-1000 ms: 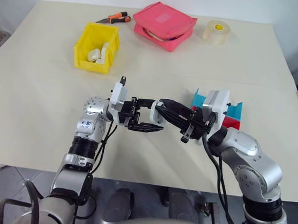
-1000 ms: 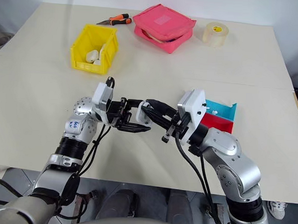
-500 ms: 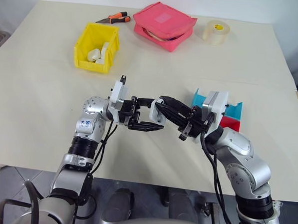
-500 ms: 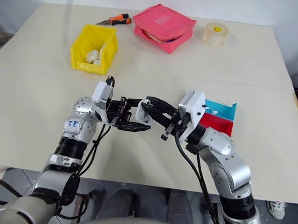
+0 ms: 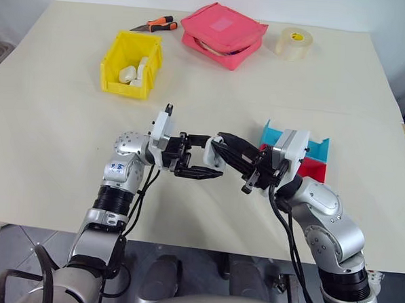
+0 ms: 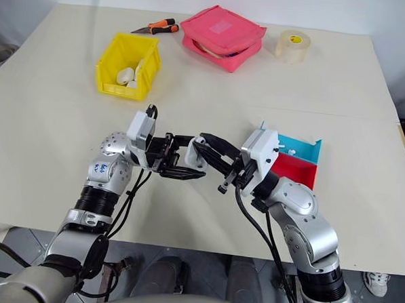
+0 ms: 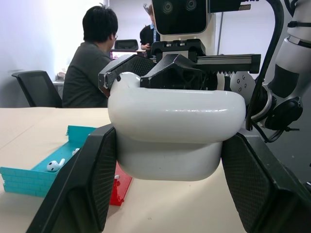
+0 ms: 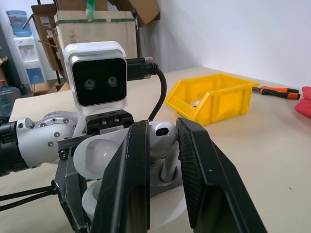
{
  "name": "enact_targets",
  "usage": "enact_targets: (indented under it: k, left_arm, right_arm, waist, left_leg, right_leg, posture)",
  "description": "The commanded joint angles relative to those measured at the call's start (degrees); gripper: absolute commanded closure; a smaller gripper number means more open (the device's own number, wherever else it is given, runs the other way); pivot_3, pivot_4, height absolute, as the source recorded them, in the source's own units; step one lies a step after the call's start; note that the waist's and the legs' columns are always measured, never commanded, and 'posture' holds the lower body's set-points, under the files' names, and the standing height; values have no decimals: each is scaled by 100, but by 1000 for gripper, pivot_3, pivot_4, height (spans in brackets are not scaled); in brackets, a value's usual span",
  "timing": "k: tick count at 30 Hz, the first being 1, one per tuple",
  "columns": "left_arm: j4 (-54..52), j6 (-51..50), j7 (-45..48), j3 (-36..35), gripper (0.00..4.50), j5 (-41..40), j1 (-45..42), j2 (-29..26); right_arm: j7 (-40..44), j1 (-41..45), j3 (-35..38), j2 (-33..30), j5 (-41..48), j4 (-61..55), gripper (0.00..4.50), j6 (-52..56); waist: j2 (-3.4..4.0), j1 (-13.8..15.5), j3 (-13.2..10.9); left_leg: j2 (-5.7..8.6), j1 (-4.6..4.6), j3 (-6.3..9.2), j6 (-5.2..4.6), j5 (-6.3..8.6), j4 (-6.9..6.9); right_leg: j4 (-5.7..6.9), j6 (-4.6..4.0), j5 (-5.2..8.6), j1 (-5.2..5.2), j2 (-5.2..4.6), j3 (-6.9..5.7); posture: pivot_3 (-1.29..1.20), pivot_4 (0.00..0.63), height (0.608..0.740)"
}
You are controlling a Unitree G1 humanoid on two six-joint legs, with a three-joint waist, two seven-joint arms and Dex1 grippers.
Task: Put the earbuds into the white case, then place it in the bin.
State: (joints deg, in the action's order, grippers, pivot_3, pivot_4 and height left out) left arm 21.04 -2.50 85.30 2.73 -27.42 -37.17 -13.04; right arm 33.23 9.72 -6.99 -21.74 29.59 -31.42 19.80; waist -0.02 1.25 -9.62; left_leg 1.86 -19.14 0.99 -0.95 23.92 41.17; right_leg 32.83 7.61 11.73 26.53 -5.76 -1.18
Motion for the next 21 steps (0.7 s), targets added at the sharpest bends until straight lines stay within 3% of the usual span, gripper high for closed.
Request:
enact_targets:
  k: [1, 21]
  left_arm:
    - [-350, 268, 59, -185, 1690, -304, -212, 103]
    - [-122, 544, -41, -301, 1690, -272, -274, 118]
  right_arm:
    - [2, -410, -105, -363, -307, 165, 4033, 354]
    - [131, -602, -76, -946, 32, -453, 4033, 681]
  waist:
    - [0, 3, 0]
    - [0, 5, 0]
  left_leg:
    - [1, 0, 0, 0, 0, 0]
    - [1, 1, -1, -1, 1, 1]
  right_leg:
    - [0, 0, 0, 0, 0, 0]
    - [0, 0, 0, -1, 0, 3]
  posture:
    - [0, 150, 740]
    - [0, 150, 740]
